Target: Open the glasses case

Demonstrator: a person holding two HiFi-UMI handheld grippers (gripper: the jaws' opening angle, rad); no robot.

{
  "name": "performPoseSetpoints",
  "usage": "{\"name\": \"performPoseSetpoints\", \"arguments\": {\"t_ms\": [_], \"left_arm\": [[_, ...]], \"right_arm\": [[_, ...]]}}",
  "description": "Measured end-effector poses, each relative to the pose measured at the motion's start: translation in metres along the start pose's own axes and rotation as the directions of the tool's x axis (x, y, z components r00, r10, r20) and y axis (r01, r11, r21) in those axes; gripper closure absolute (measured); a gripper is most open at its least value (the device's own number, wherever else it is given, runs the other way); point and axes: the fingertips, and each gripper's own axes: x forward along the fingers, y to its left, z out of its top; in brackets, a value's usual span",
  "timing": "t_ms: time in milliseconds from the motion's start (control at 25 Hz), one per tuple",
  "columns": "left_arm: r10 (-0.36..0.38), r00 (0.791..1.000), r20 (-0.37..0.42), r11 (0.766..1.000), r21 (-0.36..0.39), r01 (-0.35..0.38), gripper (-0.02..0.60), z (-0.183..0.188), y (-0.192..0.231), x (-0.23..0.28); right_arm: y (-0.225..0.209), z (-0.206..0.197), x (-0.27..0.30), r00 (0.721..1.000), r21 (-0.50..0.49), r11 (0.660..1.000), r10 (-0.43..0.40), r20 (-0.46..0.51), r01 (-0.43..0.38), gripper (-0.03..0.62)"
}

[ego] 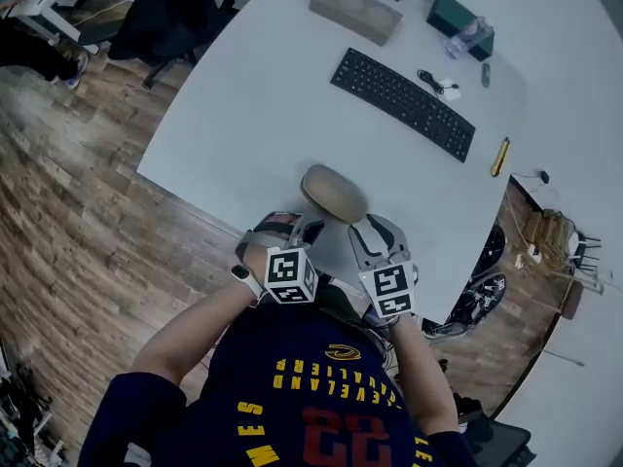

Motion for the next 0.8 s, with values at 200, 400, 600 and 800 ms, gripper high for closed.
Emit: {"name": "performPoseSetpoints", "arguments": {"t_ms": [200,400,600,800], "left_arm": [[0.054,0.998,-0.042,0.985,0.166,-0.047,0.469,-0.005,0.0,0.021],[0.094,0.994,-0.058,0.978,0.194,-0.082,0.466,-0.006,0.0,0.033],[0.122,0.991,-0.059,0.968,0.228,-0.105,0.466,-0.004,-0.001,0.037],[0.144,0.988,-0.046,0.965,0.228,-0.13,0.466,-0.001,-0.004,0.033]], "right_arm": [[0.006,-0.023,0.025,0.996,-0.177,0.983,-0.057,-0.074,0.043,0.418],[0.004,-0.034,0.039,0.991,-0.293,0.954,-0.097,-0.088,0.067,0.411],[-0.001,-0.036,0.04,0.991,-0.289,0.953,-0.117,-0.072,0.091,0.435],[-0.004,-0.032,0.037,0.992,-0.284,0.954,-0.118,-0.049,0.099,0.448]]}}
